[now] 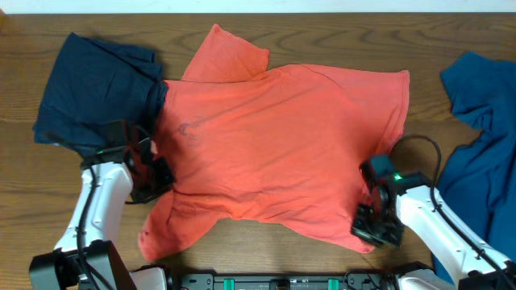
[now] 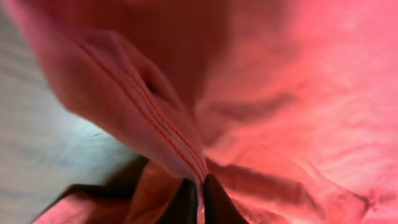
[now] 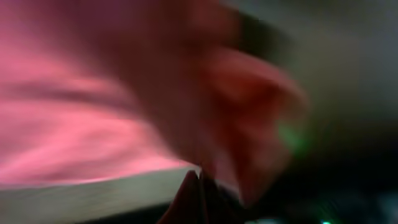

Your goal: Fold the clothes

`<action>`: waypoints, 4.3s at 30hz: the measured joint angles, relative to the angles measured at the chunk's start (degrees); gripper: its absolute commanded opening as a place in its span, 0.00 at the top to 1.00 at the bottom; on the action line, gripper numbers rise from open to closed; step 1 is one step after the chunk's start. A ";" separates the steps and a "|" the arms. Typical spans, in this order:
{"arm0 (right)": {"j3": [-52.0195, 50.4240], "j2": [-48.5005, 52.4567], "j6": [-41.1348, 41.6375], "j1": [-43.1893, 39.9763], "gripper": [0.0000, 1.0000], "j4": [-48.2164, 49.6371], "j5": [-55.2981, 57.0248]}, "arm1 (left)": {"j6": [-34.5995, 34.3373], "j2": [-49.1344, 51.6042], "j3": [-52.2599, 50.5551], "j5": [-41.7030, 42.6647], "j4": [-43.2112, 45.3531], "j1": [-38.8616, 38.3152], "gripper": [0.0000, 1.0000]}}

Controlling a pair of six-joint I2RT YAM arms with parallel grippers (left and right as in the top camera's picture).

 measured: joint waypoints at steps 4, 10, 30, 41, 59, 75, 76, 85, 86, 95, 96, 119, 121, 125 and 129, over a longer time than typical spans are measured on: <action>2.58 0.15 7.91 -6.23 0.99 -5.66 7.69 | 0.02 0.00 0.00 -0.90 0.87 -3.65 0.93; 13.40 0.13 7.21 -10.88 0.76 -3.93 11.30 | 0.02 0.00 0.00 -3.15 1.44 -5.95 0.92; 1.53 0.72 -16.20 -10.25 0.71 4.83 -6.69 | 0.02 0.00 -1.38 -4.09 4.74 -6.01 0.88; 0.07 0.72 -12.52 -10.25 0.99 5.22 -5.92 | 0.00 5.33 -2.23 -4.09 7.63 -6.03 0.88; 9.14 0.76 17.07 -10.40 0.59 -13.70 17.14 | -0.74 9.29 -0.98 -4.79 7.08 -6.25 0.88; 24.09 0.87 -4.87 -12.66 0.61 8.22 7.17 | -0.81 7.63 5.09 -3.91 -1.03 -6.38 0.83; 24.98 0.87 -6.12 -12.66 0.63 9.92 6.67 | -0.35 6.51 6.05 -3.85 -1.79 -6.38 0.83; 26.95 8.68 -12.79 -19.89 0.70 29.94 3.52 | 1.31 -6.97 9.79 -3.43 -4.68 -6.38 0.83; 26.97 10.56 -13.11 -20.74 0.71 31.93 3.32 | 1.33 -7.87 9.79 -3.41 -4.98 -6.38 0.83; 26.97 30.36 -15.17 -25.97 0.58 53.16 0.46 | 1.31 -9.97 9.81 -2.97 -6.71 -6.38 0.83; 26.97 31.80 -15.56 -26.14 0.57 54.95 0.31 | 1.31 -9.97 9.81 -2.97 -6.75 -6.38 0.83; 28.70 42.66 -18.47 -28.22 0.94 72.83 -2.10 | 1.49 -9.97 9.81 -2.75 -6.82 -6.38 0.79; 28.41 43.34 -19.06 -28.30 0.96 76.08 -2.32 | 1.46 -9.97 9.81 -2.75 -6.82 -6.38 0.79; 28.26 43.60 -20.35 -29.29 0.99 82.58 -2.89 | 1.44 -9.97 9.81 -2.75 -6.54 -6.38 0.79; 30.95 43.60 -20.92 -31.67 0.99 82.51 -3.34 | 1.44 -9.97 9.81 -2.75 -6.29 -6.38 0.78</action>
